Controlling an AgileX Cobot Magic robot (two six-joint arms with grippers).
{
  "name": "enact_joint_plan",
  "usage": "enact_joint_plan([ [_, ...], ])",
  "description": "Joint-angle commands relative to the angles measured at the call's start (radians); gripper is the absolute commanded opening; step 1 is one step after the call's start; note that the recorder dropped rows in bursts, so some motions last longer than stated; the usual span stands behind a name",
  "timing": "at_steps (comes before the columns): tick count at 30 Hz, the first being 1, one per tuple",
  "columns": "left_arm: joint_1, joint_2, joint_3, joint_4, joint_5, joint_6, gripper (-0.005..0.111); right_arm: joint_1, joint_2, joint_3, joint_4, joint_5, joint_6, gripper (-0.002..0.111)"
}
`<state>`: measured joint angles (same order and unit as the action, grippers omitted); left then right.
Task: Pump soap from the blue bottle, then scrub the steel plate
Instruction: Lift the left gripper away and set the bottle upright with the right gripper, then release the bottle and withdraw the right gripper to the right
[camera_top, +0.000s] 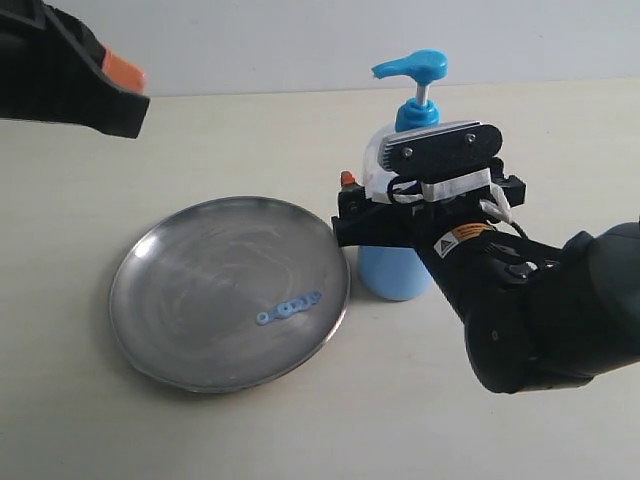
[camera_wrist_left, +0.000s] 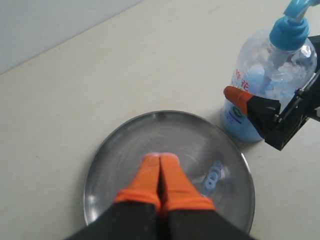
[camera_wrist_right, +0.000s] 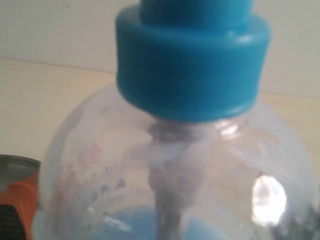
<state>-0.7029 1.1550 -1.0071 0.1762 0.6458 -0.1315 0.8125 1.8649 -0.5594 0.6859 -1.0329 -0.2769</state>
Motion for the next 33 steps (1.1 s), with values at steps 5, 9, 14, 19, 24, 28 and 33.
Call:
enact_joint_plan([
  [5, -0.004, -0.008, 0.004, 0.004, -0.036, -0.002, 0.0, 0.002, -0.003, -0.006, -0.007, -0.036, -0.015, 0.102],
  [9, -0.004, -0.008, 0.014, 0.005, -0.056, 0.026, 0.0, 0.002, -0.021, -0.006, 0.005, -0.038, -0.092, 0.102],
  [14, -0.004, -0.008, 0.083, 0.035, -0.134, 0.026, 0.0, 0.002, -0.093, -0.006, 0.078, -0.018, -0.165, 0.102],
  [19, -0.004, -0.008, 0.153, 0.086, -0.209, 0.026, 0.0, 0.002, -0.214, -0.006, 0.087, 0.07, -0.207, 0.102],
  [24, -0.004, -0.008, 0.217, 0.114, -0.305, 0.019, 0.0, 0.002, -0.335, -0.006, 0.165, 0.156, -0.282, 0.102],
  [28, -0.004, -0.008, 0.223, 0.112, -0.321, 0.019, 0.0, 0.002, -0.41, -0.006, 0.179, 0.253, -0.329, 0.102],
  [33, -0.004, 0.004, 0.223, 0.112, -0.33, 0.019, 0.0, 0.002, -0.516, -0.006, 0.262, 0.498, -0.439, 0.102],
])
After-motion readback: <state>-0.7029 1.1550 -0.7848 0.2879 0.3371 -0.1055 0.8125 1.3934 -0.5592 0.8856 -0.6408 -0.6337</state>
